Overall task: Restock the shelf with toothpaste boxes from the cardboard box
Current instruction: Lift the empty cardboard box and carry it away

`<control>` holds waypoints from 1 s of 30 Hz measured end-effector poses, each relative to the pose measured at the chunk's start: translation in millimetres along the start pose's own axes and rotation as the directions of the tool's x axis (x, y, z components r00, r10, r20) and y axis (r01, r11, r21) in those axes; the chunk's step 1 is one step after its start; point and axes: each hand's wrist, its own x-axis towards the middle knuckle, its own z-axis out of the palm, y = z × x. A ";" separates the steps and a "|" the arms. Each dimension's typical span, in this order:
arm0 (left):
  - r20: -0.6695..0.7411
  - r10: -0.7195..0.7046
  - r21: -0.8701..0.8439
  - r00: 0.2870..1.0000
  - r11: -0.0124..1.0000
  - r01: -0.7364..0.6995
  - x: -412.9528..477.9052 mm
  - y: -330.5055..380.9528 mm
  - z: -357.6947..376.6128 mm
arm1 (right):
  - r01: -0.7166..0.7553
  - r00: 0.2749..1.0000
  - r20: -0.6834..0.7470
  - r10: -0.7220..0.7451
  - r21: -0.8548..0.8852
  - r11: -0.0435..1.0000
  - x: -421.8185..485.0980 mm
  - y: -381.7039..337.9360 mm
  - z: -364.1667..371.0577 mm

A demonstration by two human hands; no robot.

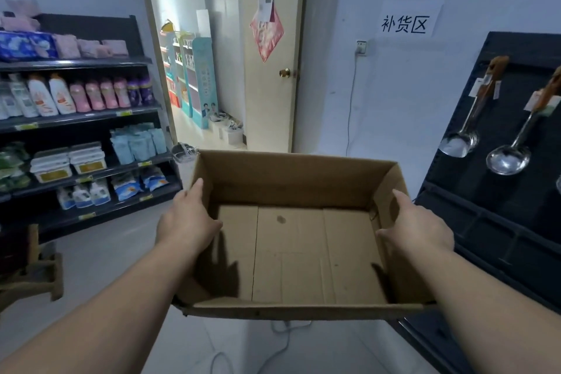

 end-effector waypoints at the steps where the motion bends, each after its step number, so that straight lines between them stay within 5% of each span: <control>1: 0.004 0.018 0.008 1.000 1.000 -0.018 17.9 3.5 1.9 | -0.006 1.000 -0.001 0.006 0.002 1.000 11.4 -8.0 1.9; 30: 0.015 0.106 0.067 0.994 0.992 -0.107 320.9 138.2 127.1 | 0.060 0.998 0.034 -0.061 0.019 0.998 335.4 -67.7 63.0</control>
